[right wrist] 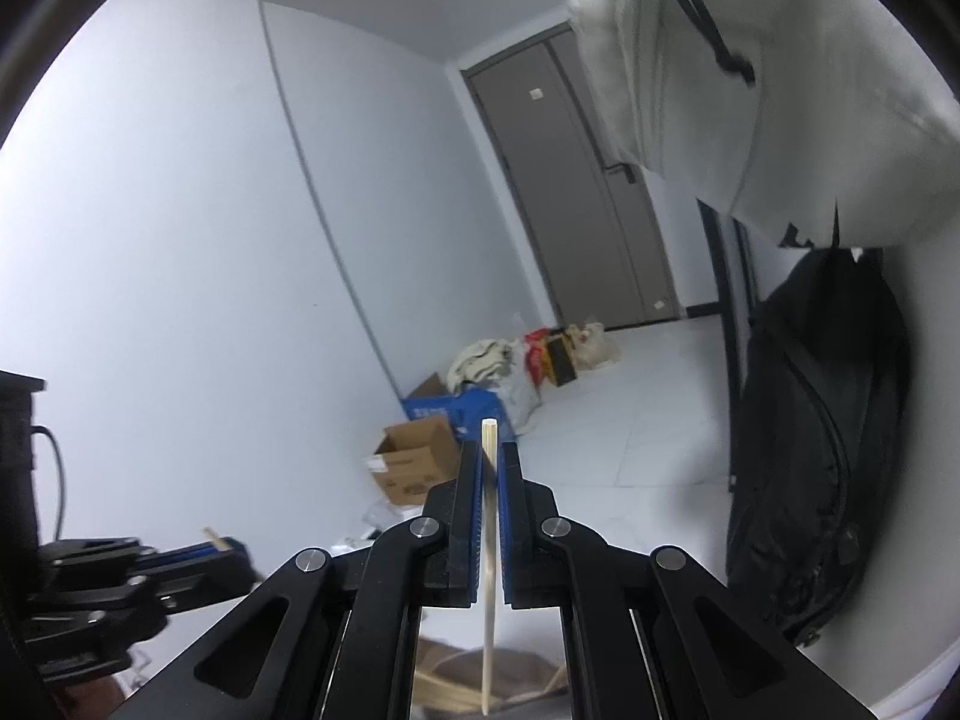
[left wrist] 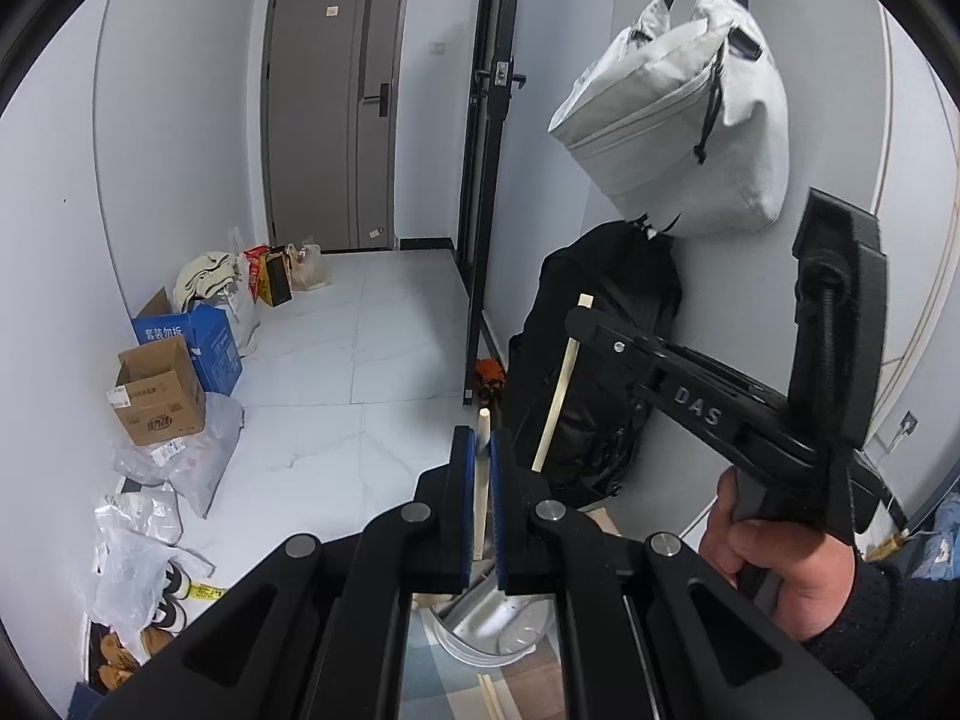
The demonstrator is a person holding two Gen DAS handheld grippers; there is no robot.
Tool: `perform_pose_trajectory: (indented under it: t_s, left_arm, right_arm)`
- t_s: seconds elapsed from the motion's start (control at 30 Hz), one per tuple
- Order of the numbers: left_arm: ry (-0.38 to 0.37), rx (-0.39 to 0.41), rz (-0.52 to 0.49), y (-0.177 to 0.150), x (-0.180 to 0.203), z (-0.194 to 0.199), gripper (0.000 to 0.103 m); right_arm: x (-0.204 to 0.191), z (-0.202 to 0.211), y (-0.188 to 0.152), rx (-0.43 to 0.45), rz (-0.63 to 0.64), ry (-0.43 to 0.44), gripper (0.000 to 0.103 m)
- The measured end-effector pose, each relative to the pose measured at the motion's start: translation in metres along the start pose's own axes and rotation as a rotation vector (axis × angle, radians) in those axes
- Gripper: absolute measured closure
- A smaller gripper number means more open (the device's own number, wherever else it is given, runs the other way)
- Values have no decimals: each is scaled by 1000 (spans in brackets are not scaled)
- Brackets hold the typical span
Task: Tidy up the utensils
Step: 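Raise both held chopsticks up over the white utensil holder, then open the left tool over the holder while the right tool releases its chopstick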
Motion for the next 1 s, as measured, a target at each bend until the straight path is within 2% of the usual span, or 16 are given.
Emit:
perform_pose_trajectory:
  t_s: [0.27, 0.6, 0.83, 1.0]
  left_arm:
    - [-9, -39, -7, -7, -8, -26, 102]
    - [-25, -66, 31, -21, -15, -49, 102]
    - [-23, -89, 3, -26, -9, -59, 102]
    - [-36, -102, 39, -28, -16, -65, 102]
  right_arm:
    - [2, -25, -19, 10, 59, -37, 99]
    - [13, -41, -41, -33, 51, -23, 99]
    - [11, -44, -55, -76, 66, 17, 99]
    - [17, -43, -58, -112, 46, 41, 98]
Point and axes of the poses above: each gripper's, at about its wrist camera, not at the fingertips, and z roughly against the way its jaws point, x to its right, y to its top, the point moved 2 cm from there along -z, roughly the way its jaws point, and after that the axes turned 1 degree about -x, right-handed, at the moved point
